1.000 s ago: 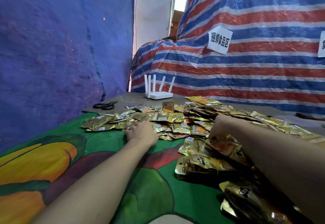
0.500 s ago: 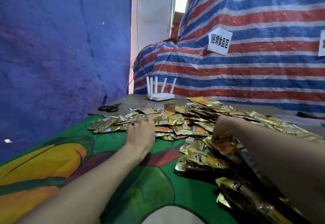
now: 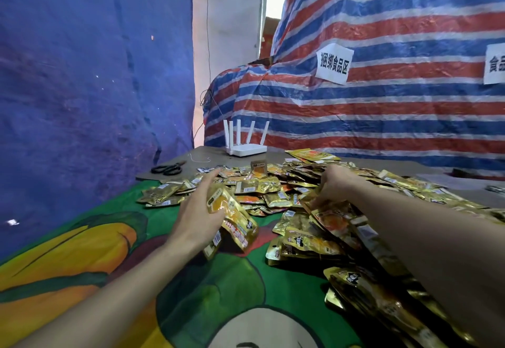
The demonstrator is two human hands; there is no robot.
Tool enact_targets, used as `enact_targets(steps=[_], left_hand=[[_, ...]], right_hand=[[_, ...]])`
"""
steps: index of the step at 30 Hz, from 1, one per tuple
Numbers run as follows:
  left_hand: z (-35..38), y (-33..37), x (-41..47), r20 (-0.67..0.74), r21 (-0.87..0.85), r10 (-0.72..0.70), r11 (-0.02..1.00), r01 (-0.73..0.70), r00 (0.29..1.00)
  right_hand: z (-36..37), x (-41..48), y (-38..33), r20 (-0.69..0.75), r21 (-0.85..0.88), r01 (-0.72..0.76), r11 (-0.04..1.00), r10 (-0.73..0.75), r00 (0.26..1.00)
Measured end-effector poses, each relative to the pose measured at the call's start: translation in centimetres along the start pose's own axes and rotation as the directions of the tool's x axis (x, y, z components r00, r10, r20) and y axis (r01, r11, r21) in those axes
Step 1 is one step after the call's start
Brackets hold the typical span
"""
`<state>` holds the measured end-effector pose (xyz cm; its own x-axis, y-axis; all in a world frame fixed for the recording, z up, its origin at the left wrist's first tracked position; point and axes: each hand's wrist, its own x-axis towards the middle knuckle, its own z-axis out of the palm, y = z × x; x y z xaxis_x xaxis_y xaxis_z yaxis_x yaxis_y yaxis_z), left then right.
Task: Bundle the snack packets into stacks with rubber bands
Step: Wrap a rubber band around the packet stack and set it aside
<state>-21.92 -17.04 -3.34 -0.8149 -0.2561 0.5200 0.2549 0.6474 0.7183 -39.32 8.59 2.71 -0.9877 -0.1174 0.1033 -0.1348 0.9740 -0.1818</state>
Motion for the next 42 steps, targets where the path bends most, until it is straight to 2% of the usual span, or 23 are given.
enact_targets(steps=[4,8,10,12,13,16,19,21,23,27,29,32,34,36,39,42], left_hand=[[-0.4,0.7,-1.1,0.185,0.060,-0.007,0.998,-0.004,0.983],[-1.0,1.2,-2.2,0.311,0.175,-0.029,0.984,-0.027,0.950],[-1.5,1.8,-2.6,0.352,0.380,-0.082,0.923,-0.062,0.932],[-1.5,2.5,-3.3,0.370,0.600,-0.114,0.787,-0.143,0.922],[-1.3,2.8,-3.8,0.367,0.632,-0.107,0.758,-0.163,0.924],[-1.0,3.7,-5.0,0.365,0.625,-0.037,0.751,-0.216,0.930],[-0.8,3.8,-5.7,0.442,0.633,0.078,0.679,-0.372,0.894],[-0.9,4.0,-5.7,0.485,0.581,0.072,0.719,-0.382,0.872],[-1.3,4.3,-5.4,0.477,0.500,0.048,0.806,-0.316,0.878],[-2.1,5.2,-5.5,0.294,0.312,-0.009,0.946,-0.087,0.956],[-2.5,5.7,-5.9,0.198,0.204,-0.089,0.978,0.048,0.976],[-2.6,6.1,-6.8,0.111,0.020,-0.232,0.973,0.231,0.966],[-2.4,6.2,-7.5,0.059,-0.119,-0.338,0.932,0.343,0.939],[-2.1,6.3,-8.1,0.039,-0.298,-0.467,0.838,0.456,0.884],[-1.2,6.5,-9.1,0.120,-0.559,-0.625,0.600,0.573,0.772],[-0.3,7.1,-10.4,0.213,-0.723,-0.679,0.374,0.581,0.702]], right_hand=[[-0.7,-0.8,0.0,-0.153,-0.092,0.205,0.975,-0.217,0.964],[-1.7,-2.2,0.4,-0.106,-0.235,0.366,0.901,-0.398,0.911],[-1.8,-2.9,0.9,-0.019,-0.267,0.380,0.886,-0.399,0.917],[-1.7,-3.7,1.3,0.088,-0.267,0.337,0.903,-0.326,0.941],[-1.7,-4.0,1.5,0.126,-0.269,0.307,0.913,-0.282,0.951],[-1.8,-4.9,1.7,0.169,-0.253,0.265,0.931,-0.227,0.959],[-2.3,-5.8,1.7,0.096,-0.235,0.275,0.932,-0.259,0.961],[-2.8,-6.4,1.8,-0.002,-0.221,0.288,0.932,-0.296,0.955],[-3.4,-7.2,1.8,-0.112,-0.214,0.316,0.925,-0.344,0.932],[-4.7,-9.1,1.2,-0.357,-0.217,0.427,0.878,-0.478,0.803],[-5.2,-10.5,0.5,-0.446,-0.129,0.485,0.865,-0.488,0.751],[-5.6,-13.7,-0.9,-0.488,0.090,0.549,0.831,-0.444,0.751],[-5.5,-16.2,-1.7,-0.489,0.238,0.581,0.778,-0.421,0.764],[-4.9,-18.7,-2.3,-0.456,0.427,0.559,0.711,-0.365,0.812],[-3.7,-21.9,-2.9,-0.407,0.596,0.502,0.626,-0.304,0.861],[-2.6,-24.0,-3.1,-0.375,0.788,0.420,0.451,-0.190,0.907]])
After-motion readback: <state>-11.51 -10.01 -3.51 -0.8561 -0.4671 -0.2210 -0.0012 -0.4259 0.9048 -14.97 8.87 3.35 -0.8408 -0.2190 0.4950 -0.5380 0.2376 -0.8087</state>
